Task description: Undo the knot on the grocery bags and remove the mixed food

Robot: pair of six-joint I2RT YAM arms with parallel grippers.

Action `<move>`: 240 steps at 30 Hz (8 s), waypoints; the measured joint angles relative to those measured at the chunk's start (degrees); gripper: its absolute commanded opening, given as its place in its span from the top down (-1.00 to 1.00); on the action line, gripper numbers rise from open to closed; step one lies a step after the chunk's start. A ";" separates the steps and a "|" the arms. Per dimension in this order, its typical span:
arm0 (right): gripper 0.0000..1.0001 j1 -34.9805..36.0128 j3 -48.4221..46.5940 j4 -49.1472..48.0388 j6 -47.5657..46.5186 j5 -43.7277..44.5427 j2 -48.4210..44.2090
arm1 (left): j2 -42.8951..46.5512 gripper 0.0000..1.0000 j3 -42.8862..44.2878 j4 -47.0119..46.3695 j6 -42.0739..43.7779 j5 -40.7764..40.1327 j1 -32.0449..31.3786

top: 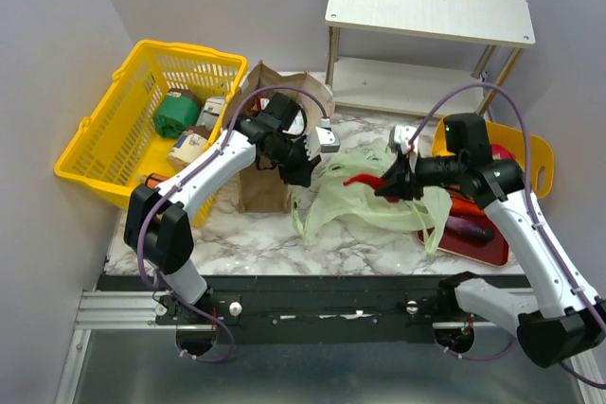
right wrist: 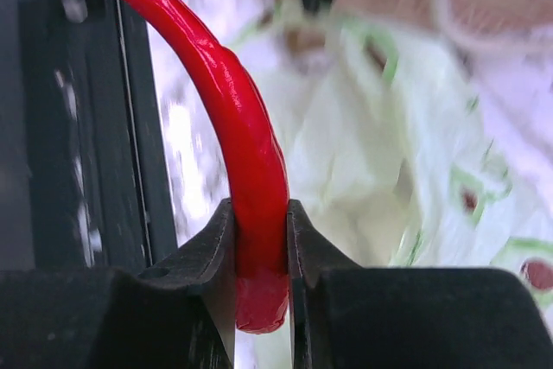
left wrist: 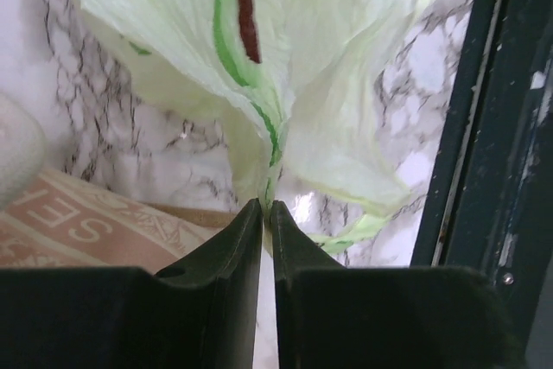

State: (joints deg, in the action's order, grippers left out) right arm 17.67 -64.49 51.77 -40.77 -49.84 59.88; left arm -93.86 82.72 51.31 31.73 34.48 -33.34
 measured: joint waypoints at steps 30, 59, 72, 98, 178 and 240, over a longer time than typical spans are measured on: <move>0.99 -38.80 16.52 11.61 -36.00 27.87 -16.28 | 9.66 1.00 -9.68 4.09 2.47 -2.32 -0.37; 0.99 -47.47 25.33 4.83 -48.00 44.37 -1.36 | 14.91 1.00 -15.26 5.88 6.19 -7.69 -0.37; 0.88 -47.54 23.93 3.17 -47.28 33.53 2.73 | 11.96 1.00 -14.78 5.64 5.73 -7.69 -0.37; -1.00 -47.52 19.56 5.57 -36.13 19.04 -9.88 | 7.32 1.00 -9.97 4.63 1.38 -2.97 0.00; 0.99 23.91 -24.13 -5.40 -28.81 19.74 36.39 | 8.48 1.00 51.17 -35.15 -4.68 -39.54 16.33; -0.32 22.29 -1.86 -13.75 8.15 36.17 13.70 | 14.10 -0.97 -6.05 -21.24 -33.27 -1.42 2.73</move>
State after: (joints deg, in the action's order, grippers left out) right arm 39.97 -66.35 38.02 -32.62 -13.67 73.58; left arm -79.77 76.66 30.06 -1.54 33.06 -30.61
